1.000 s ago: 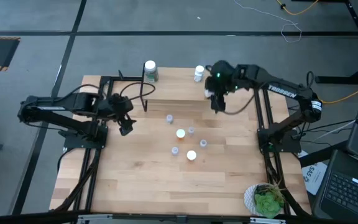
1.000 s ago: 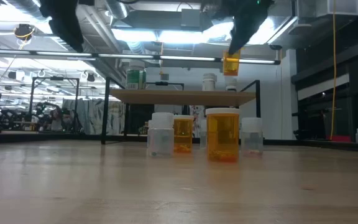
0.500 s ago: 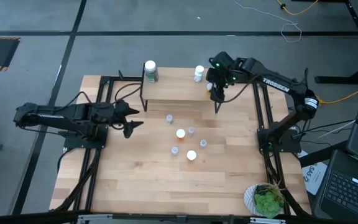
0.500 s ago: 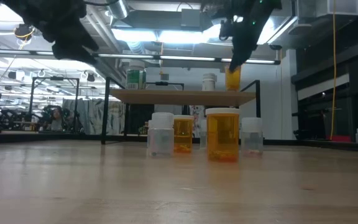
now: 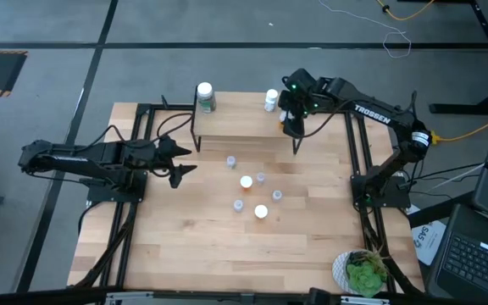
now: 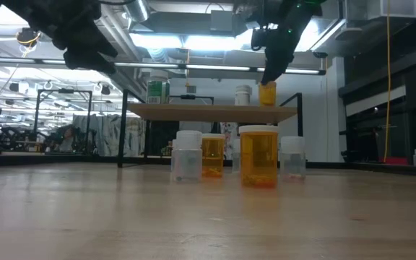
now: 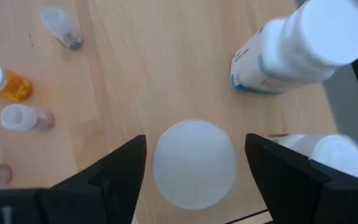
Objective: Pick and place medicine bottles onto shelf by color
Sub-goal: Put the transparent pill bottle on the shelf
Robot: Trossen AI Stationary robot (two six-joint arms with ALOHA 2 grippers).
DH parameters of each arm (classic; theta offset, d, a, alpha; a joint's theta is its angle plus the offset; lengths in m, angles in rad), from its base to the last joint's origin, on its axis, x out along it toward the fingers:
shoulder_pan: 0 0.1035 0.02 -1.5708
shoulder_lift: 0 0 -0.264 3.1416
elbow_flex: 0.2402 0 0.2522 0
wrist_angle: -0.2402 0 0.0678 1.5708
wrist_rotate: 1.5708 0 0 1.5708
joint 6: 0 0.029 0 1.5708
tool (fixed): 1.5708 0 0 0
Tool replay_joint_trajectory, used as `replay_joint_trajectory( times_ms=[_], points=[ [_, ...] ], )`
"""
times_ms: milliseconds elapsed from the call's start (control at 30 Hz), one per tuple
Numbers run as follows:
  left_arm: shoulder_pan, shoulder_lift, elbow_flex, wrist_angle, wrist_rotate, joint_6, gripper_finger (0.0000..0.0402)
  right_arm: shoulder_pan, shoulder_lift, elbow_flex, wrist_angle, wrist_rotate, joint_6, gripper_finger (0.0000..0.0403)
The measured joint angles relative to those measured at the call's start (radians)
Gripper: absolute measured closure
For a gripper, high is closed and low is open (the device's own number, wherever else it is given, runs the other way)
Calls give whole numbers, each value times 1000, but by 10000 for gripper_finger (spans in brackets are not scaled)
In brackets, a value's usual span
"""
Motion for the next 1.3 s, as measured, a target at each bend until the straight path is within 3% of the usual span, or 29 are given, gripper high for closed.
replay_joint_trajectory(
  times_ms=[267, 500, 633, 767, 1167, 1300],
  points=[
    [0, 0, 0, 7, 0, 5, 113, 11, 0, 154, -108, -11, 56, 129],
    [0, 0, 1, 6, 0, 2, 113, 106, -3, 255, -270, -216, 117, 128],
    [0, 0, 1, 6, 0, 0, 113, 197, -5, 219, -282, -233, 150, 128],
    [0, 0, 1, 5, 7, -16, 113, 289, -5, 152, -262, -188, 191, 128],
    [0, 0, 1, 4, 35, -18, 113, 546, -5, -62, -166, 87, 506, 128],
    [0, 0, 1, 4, 35, -18, 113, 601, -5, -158, -52, 105, 607, 128]
  ],
)
